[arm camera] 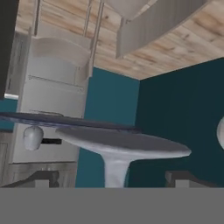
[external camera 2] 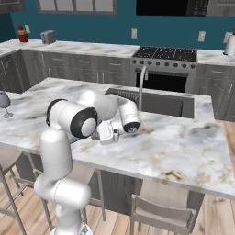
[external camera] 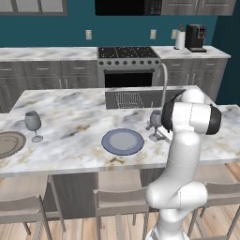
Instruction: Retrieve the wine glasses from the counter and place one next to each plate.
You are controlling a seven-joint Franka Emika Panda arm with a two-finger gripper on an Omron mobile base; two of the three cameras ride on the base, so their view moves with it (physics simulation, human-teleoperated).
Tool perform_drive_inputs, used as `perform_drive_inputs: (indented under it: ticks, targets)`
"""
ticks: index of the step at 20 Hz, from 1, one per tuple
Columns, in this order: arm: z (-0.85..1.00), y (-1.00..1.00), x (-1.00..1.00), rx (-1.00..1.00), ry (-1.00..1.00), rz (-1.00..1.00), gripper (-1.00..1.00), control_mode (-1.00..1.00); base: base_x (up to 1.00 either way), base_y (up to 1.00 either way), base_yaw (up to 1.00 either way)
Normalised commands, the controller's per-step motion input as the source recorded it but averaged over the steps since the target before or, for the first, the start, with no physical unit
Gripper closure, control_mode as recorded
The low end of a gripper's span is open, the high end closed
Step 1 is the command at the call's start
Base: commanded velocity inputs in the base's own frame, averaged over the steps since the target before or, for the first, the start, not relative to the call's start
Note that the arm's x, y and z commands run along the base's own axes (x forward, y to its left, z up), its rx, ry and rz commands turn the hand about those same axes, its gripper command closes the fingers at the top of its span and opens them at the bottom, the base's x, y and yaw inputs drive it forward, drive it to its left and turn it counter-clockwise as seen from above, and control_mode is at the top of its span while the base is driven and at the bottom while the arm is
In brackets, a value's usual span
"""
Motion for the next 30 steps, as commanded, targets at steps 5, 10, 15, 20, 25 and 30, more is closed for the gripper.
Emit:
perform_drive_inputs:
  ticks: [5,10,15,20,25,30]
  targets:
    - [0.0,-0.55,-0.03,0.02,-0.01,0.0,-1.0,-1.0,0.0,0.0,0.0]
    - [0.17,-0.7,-0.24,0.02,0.0,-0.08,-1.0,-1.0,0.0,0.0,0.0]
    - [0.15,-0.58,-0.41,0.0,-0.09,-0.18,-1.0,-1.0,0.0,0.0,0.0]
    - [0.67,-0.1,-0.7,0.0,-0.26,-0.25,-1.0,-1.0,0.0,0.0,0.0]
    - [0.99,0.0,-0.83,0.03,-0.3,-0.19,-1.0,-1.0,0.0,0.0,0.0]
    - [1.0,0.0,-0.76,0.05,-0.22,-0.11,-1.0,-1.0,0.0,0.0,0.0]
